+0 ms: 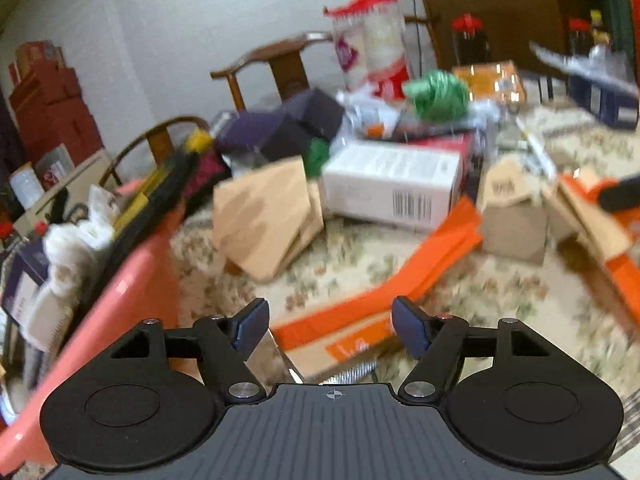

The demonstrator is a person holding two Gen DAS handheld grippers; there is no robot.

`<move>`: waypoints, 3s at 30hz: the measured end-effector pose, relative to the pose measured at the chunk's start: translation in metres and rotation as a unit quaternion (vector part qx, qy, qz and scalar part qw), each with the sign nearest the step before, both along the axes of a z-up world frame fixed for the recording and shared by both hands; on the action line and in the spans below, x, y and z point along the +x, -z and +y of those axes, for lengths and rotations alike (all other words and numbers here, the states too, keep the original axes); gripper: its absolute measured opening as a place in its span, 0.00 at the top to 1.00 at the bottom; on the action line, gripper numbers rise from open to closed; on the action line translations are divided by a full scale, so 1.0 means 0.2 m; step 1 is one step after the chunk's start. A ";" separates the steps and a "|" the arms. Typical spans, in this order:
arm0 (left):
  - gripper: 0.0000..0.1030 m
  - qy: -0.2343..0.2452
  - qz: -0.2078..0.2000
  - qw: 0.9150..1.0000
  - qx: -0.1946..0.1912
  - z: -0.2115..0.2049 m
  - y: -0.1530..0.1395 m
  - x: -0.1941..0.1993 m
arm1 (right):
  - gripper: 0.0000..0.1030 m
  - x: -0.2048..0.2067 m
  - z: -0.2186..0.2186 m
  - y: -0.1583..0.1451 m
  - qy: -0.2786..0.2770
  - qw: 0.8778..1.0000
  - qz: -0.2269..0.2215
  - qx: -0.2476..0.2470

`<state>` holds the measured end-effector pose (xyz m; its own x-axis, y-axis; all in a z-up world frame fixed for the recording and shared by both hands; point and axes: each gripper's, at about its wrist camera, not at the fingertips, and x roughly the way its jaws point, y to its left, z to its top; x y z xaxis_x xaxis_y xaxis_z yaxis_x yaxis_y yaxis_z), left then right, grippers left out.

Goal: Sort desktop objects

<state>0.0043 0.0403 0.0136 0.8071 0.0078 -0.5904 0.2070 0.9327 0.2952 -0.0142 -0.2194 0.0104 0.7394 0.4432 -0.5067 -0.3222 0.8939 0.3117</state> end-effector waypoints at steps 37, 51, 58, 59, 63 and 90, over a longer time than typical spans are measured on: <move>0.11 0.070 0.040 0.989 -0.127 -0.34 0.13 -0.12 | 0.26 0.01 0.13 0.13 -0.045 0.998 0.025 -0.018; 0.75 0.103 0.039 0.977 -0.184 -0.45 0.10 -0.19 | 0.63 0.02 0.05 0.12 0.002 0.997 0.062 0.037; 0.75 0.106 0.029 0.975 -0.193 -0.45 0.05 -0.21 | 0.63 0.04 -0.01 0.11 0.002 0.992 0.090 0.087; 0.75 0.108 0.022 0.975 -0.193 -0.45 0.03 -0.22 | 0.63 0.03 -0.02 0.09 0.002 0.992 0.084 0.090; 0.75 0.113 0.009 0.975 -0.193 -0.45 -0.02 -0.24 | 0.63 0.00 -0.05 0.04 -0.001 0.992 0.068 0.108; 0.75 0.079 -0.170 0.968 -0.166 -0.02 -0.68 -0.48 | 0.61 -0.13 0.40 -0.68 -0.069 0.990 -0.074 0.100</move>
